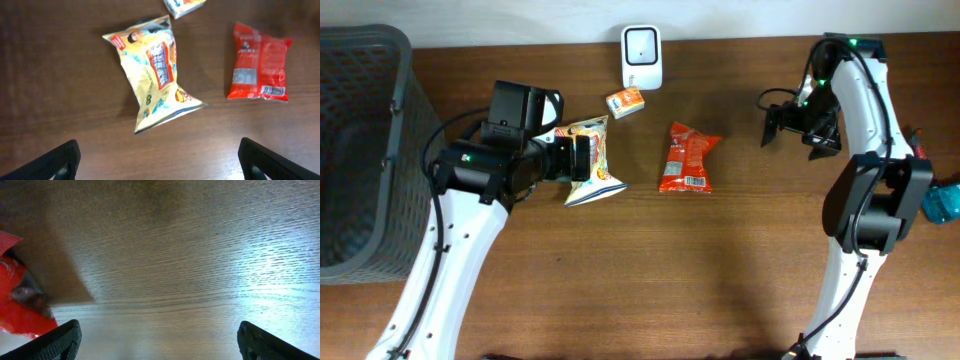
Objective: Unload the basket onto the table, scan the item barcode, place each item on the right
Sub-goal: 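Reach the left gripper forward and grasp the yellow chip bag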
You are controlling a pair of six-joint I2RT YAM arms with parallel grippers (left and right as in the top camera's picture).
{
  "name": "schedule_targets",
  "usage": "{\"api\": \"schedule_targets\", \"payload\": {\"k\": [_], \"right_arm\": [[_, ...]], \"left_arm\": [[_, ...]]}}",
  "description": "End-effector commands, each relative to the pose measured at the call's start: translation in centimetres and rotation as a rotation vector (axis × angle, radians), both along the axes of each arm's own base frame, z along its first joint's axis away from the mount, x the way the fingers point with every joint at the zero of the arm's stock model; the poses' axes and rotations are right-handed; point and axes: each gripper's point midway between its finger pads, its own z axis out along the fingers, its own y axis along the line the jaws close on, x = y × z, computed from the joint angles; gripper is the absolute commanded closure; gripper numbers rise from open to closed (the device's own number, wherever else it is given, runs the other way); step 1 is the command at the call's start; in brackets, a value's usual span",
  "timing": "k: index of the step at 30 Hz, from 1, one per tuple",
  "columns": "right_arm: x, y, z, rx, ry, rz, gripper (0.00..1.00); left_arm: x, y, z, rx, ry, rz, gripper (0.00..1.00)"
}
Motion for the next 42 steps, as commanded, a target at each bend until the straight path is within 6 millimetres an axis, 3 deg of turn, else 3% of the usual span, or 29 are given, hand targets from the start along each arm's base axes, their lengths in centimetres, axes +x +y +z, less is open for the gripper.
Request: {"api": "schedule_targets", "payload": {"k": [1,4,6,13,15,18,23,27,31,32,36,39,42], "right_arm": [[0.5,0.5,1.6,0.029,-0.05,0.005,0.01],[0.6,0.5,1.6,0.029,-0.055,0.006,0.01],[0.8,0.5,1.6,0.028,-0.06,0.007,0.01],[0.8,0.5,1.6,0.027,-0.061,0.007,0.02],[0.8,0.5,1.6,0.027,-0.061,0.007,0.02],[0.8,0.5,1.6,0.027,-0.061,0.007,0.02],[0.8,0.5,1.6,0.027,-0.062,0.007,0.02],[0.8,0.5,1.6,0.027,-0.061,0.007,0.02],[0.8,0.5,1.6,0.027,-0.061,0.007,0.01],[0.8,0.5,1.6,0.027,-0.062,0.007,0.02],[0.8,0.5,1.6,0.027,-0.061,0.007,0.02],[0.8,0.5,1.6,0.027,-0.062,0.007,0.02],[0.8,0.5,1.6,0.027,-0.061,0.007,0.02]], "left_arm": [[0.1,-1.6,0.6,-0.071,-0.011,-0.053,0.01],[0.6,-3.8,1.1,-0.165,-0.031,-0.121,0.01],[0.7,-5.0,0.3,-0.188,-0.009,-0.153,0.01],[1.7,-7.2,-6.7,-0.146,0.169,-0.183,0.01],[4.1,-6.3,-9.6,-0.05,0.158,-0.132,0.01],[6.1,-4.1,-11.8,0.083,0.133,-0.058,0.01],[5.8,-4.3,-16.0,0.132,0.221,-0.064,0.04],[5.7,-5.7,-18.5,0.161,0.25,-0.096,0.23],[6.5,-4.2,-19.8,0.266,0.229,-0.005,0.44],[6.4,-3.9,-20.1,0.277,0.236,0.007,0.59],[5.4,-3.8,-20.3,0.278,0.279,-0.002,0.97],[5.0,-5.6,-18.7,0.187,0.307,-0.042,1.0],[4.5,-9.5,-15.2,-0.038,0.322,-0.135,1.0]]}}
